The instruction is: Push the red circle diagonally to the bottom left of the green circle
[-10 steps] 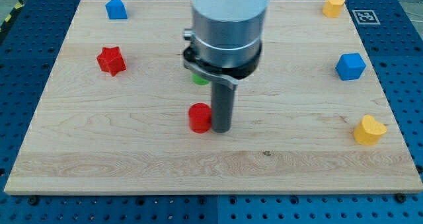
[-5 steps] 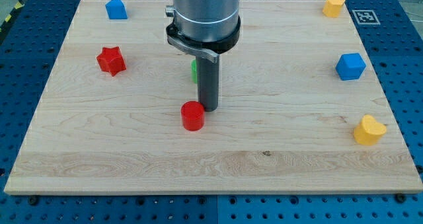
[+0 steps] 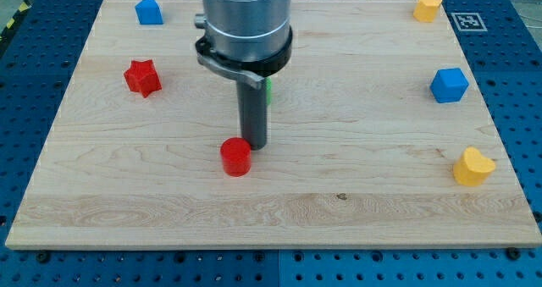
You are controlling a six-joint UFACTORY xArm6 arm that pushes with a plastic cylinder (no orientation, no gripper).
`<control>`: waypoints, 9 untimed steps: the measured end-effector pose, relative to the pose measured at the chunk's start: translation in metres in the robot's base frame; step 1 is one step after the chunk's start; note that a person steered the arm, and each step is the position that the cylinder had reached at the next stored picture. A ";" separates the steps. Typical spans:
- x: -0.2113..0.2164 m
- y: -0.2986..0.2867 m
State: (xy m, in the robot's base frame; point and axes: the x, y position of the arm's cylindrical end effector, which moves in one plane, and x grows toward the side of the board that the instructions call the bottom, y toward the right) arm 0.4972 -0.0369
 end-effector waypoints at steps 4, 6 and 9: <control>0.019 -0.021; 0.032 -0.033; 0.050 0.014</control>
State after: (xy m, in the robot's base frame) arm 0.5474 -0.0225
